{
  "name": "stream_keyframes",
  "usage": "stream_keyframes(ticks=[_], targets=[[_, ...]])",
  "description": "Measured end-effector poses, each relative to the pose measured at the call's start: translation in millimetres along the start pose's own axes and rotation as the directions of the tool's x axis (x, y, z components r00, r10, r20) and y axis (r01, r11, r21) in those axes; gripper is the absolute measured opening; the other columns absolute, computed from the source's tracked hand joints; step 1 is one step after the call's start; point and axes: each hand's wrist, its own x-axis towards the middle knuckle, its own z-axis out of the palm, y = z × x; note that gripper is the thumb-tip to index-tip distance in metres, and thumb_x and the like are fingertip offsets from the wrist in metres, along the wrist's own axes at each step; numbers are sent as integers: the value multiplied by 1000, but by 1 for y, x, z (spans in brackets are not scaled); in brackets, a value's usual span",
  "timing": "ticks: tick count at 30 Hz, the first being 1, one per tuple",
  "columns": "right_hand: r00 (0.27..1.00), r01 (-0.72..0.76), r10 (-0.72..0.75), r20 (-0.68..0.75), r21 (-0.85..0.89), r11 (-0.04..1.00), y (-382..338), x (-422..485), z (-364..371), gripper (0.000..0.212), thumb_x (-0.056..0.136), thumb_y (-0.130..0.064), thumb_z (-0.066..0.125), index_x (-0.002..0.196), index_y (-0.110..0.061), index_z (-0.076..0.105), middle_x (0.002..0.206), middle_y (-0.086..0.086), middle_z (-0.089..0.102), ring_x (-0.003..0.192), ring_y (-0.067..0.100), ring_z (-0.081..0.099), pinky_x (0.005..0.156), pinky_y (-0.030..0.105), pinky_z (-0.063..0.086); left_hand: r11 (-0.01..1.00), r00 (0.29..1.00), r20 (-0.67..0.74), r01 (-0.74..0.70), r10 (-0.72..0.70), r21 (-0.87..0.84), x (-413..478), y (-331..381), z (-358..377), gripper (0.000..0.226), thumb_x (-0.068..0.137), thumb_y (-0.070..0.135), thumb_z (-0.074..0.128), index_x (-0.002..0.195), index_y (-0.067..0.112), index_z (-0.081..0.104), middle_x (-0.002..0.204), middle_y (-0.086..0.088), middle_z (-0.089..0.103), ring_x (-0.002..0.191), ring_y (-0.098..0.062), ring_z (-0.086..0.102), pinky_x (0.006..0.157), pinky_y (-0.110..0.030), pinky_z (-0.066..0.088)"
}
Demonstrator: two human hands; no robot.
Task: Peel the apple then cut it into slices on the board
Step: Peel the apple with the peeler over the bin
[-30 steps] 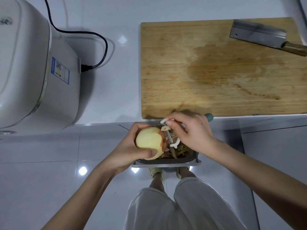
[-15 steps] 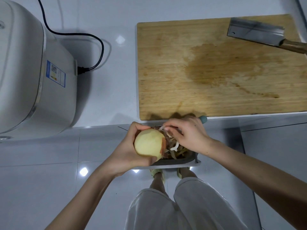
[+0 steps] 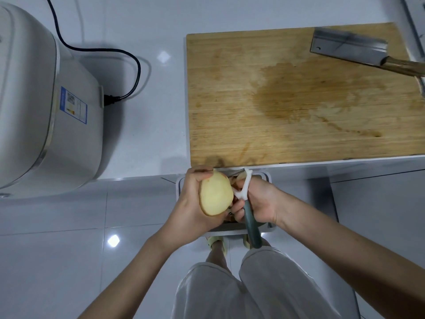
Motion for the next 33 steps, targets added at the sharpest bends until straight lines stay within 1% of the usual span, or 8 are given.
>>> stream_keyframes(ticks=[8,13,17,24,26,28,31,33], targets=[[997,45,-38,-63,112,993,11,10,3,24,93,-19,32,83,-12,53,52,4,51,33,11,37,36,17,31,872,936,31,339,-351,-353,-3,9,5,37,84,47,49,118,37,37,126,16,43,118,-3,45,91,-15,44],[991,92,-87,-105,51,994,12,7,0,22,94,-27,39,90,-14,56,57,3,53,34,12,39,35,17,31,761,888,121,444,-443,-474,-4,5,1,54,77,42,69,127,37,50,125,9,55,113,-7,54,90,-25,50],[992,47,-43,-117,26,999,18,11,4,24,93,-32,41,87,-14,56,58,5,49,34,13,40,34,18,32,645,819,167,542,-550,-539,0,8,2,28,85,42,57,112,51,55,123,13,51,110,-15,54,80,-31,55],[946,26,-140,-294,-361,932,18,9,0,64,88,-63,35,96,-8,65,60,1,56,47,15,46,43,23,34,490,697,210,655,-686,-575,2,3,-6,50,76,45,63,122,25,56,119,-3,61,105,-22,63,80,-40,58],[871,85,-378,-314,-661,745,15,5,-1,61,90,-62,28,111,-14,58,73,-2,59,65,18,57,56,29,42,440,661,254,690,-706,-574,2,0,-10,63,67,47,68,120,15,58,116,-9,65,103,-24,65,81,-40,57],[739,30,-641,-206,-941,338,13,2,-4,46,97,-45,27,104,-12,58,83,1,64,78,21,62,63,30,43,367,646,320,698,-693,-615,2,-1,-13,61,67,43,69,119,14,59,117,-13,65,104,-26,65,80,-39,57],[550,-191,-828,105,-950,-247,14,7,-9,15,90,-20,46,87,-14,60,80,4,65,67,22,57,46,23,24,271,641,394,691,-659,-670,3,-4,-16,54,74,35,70,122,17,56,125,-14,59,110,-30,62,81,-40,57],[467,-247,-844,265,-877,-412,16,11,-12,11,64,-10,71,66,-15,62,54,1,59,44,20,49,46,17,14,219,653,441,680,-616,-700,2,-6,-17,54,76,30,73,125,16,55,129,-17,56,112,-35,61,84,-46,55]])
